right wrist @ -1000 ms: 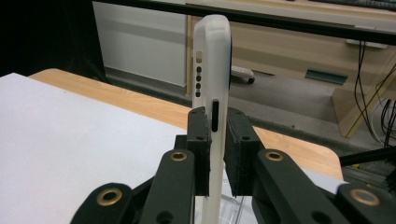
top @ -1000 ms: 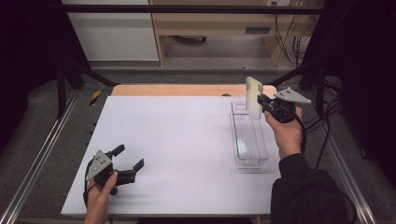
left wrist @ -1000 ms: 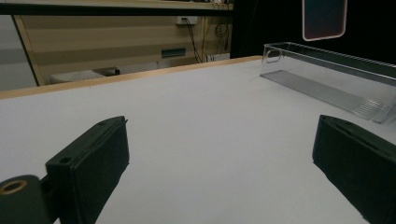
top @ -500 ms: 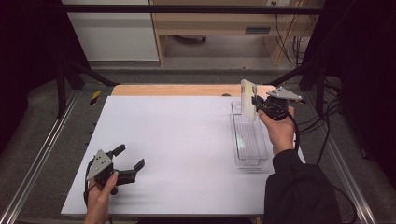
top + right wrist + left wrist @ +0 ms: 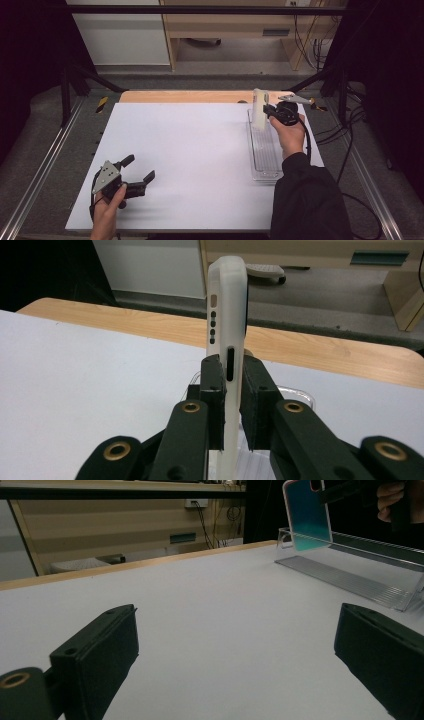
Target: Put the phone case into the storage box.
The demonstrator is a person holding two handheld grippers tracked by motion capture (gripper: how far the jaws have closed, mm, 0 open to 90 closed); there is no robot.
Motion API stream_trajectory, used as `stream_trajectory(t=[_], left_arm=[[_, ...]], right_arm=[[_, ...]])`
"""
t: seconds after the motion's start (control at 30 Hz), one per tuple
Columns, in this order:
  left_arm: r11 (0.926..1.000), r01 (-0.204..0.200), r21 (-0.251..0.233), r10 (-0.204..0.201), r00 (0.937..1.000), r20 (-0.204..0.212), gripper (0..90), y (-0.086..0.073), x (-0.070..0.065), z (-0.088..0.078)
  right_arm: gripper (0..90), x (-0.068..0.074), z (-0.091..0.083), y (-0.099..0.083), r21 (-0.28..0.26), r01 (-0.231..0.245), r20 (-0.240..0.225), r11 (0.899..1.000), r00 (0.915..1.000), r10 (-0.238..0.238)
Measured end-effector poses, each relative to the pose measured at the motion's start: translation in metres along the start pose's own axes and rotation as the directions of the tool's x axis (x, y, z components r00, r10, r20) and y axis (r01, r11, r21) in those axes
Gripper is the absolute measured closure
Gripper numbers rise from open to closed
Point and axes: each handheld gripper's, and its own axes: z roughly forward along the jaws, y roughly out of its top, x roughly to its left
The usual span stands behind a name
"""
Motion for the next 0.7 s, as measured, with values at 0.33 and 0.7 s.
stream_trajectory(t=[0.33,0.7], left_arm=[[1.0,0.002,-0.001,-0.002,1.0,0.0,3.6,0.0,0.001,0.0],[1.0,0.001,0.002,-0.001,1.0,0.001,3.6,0.0,0.0,0.0]], right_arm=[[81.8,0.003,0.012,-0.004,0.026,-0.02,-0.002,0.999,0.9998,0.02],[81.8,0.005,0.016,-0.006,0.023,-0.011,-0.012,1.0,0.9999,0.011]])
